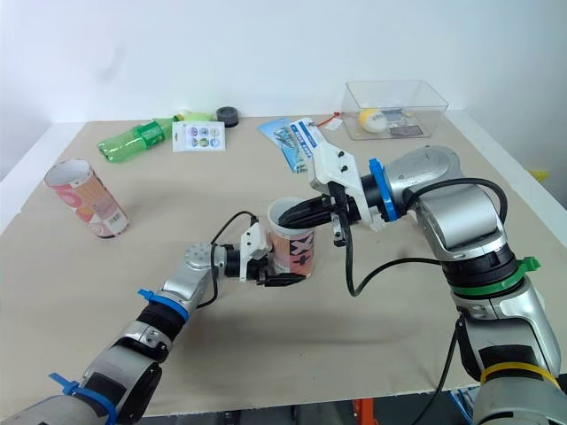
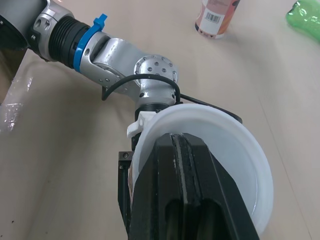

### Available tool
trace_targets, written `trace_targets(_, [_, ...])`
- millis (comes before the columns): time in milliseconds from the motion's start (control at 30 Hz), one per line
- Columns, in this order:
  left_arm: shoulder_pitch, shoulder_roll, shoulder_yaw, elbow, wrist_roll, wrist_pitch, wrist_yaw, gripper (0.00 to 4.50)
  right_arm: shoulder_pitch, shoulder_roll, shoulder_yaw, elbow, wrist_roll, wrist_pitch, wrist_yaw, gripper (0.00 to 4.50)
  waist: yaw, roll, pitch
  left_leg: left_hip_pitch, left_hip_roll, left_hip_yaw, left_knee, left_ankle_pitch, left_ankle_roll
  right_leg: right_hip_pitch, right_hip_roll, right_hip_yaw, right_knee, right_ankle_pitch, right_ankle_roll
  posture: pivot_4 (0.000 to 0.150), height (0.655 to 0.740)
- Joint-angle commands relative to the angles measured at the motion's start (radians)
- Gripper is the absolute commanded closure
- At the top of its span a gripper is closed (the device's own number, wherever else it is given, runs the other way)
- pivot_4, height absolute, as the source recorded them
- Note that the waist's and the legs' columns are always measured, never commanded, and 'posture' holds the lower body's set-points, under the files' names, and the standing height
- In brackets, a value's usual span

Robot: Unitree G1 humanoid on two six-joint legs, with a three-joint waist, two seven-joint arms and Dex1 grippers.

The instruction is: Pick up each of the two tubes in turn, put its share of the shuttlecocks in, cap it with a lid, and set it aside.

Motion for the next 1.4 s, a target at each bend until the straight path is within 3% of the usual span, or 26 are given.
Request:
trace_targets(33, [0.023, -0.006, -0.028, 0.010, 0.007, 0.015, -0.011, 1.21, 0.034, -0.010, 0.110, 0.034, -0.069, 0.019, 0.023, 4.43, 0.000, 0.000, -0.001, 0.000, 0.000, 0.000, 0.000, 0.000, 0.000, 0.000, 0.000, 0.000, 0.000, -0.001, -0.002, 0.150, 0.7400])
trace_targets(433, [0.025, -0.006, -0.028, -0.012, -0.001, 0.020, -0.014, 1.21, 0.041, 0.014, 0.139, 0.046, -0.127, -0.043, 0.018, 4.43, -0.001, -0.002, -0.005, 0.006, 0.001, 0.000, -0.002, 0.000, 0.000, 0.004, 0.000, -0.001, 0.000, -0.003, -0.005, 0.150, 0.7400])
trace_targets(767, [0.022, -0.003, -0.055, 0.018, 0.049, -0.098, 0.003, 1.21, -0.047, 0.075, 0.083, 0.079, -0.034, 0.255, -0.042, 4.43, -0.001, -0.002, -0.005, 0.011, 0.001, 0.000, -0.008, 0.000, -0.001, 0.007, 0.000, -0.001, -0.001, -0.005, -0.008, 0.150, 0.7400])
trace_targets(1400, [0.025, -0.011, -0.038, 0.056, 0.039, -0.133, 0.038, 1.21, -0.070, 0.014, 0.063, 0.231, -0.089, 0.119, -0.021, 4.43, 0.000, -0.002, -0.005, 0.012, 0.000, 0.001, -0.008, 0.000, -0.001, 0.008, -0.003, -0.002, -0.002, -0.004, -0.005, 0.150, 0.7400])
